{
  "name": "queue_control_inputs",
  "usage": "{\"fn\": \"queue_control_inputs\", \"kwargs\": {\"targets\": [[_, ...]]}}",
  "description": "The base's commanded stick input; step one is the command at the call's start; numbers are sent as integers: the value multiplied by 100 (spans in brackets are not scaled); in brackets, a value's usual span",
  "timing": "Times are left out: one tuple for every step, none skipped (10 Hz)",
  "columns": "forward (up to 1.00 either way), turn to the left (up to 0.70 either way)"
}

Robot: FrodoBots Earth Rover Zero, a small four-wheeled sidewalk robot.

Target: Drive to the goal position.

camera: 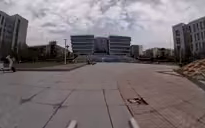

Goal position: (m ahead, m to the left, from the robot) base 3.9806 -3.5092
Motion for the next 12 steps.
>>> {"fn": "queue_control_inputs", "kwargs": {"targets": [[70, 0], [70, 0], [70, 0], [70, 0], [70, 0], [70, 0], [70, 0], [70, 0], [70, 0], [70, 0], [70, 0], [70, 0]]}}
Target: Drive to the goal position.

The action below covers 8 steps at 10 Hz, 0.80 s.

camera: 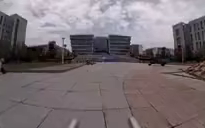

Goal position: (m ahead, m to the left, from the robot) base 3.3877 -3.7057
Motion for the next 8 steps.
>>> {"fn": "queue_control_inputs", "kwargs": {"targets": [[70, 0], [70, 0], [70, 0], [70, 0], [70, 0], [70, 0], [70, 0], [70, 0]]}}
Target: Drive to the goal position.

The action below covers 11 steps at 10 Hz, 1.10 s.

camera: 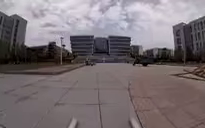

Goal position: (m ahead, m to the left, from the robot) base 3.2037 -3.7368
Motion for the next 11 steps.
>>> {"fn": "queue_control_inputs", "kwargs": {"targets": [[70, 0], [70, 0], [70, 0], [70, 0], [70, 0], [70, 0], [70, 0], [70, 0], [70, 0], [70, 0], [70, 0]]}}
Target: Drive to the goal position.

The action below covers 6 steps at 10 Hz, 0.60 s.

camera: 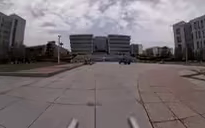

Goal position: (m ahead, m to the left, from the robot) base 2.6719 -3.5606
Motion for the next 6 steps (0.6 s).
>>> {"fn": "queue_control_inputs", "kwargs": {"targets": [[70, 0], [70, 0], [70, 0], [70, 0], [70, 0], [70, 0]]}}
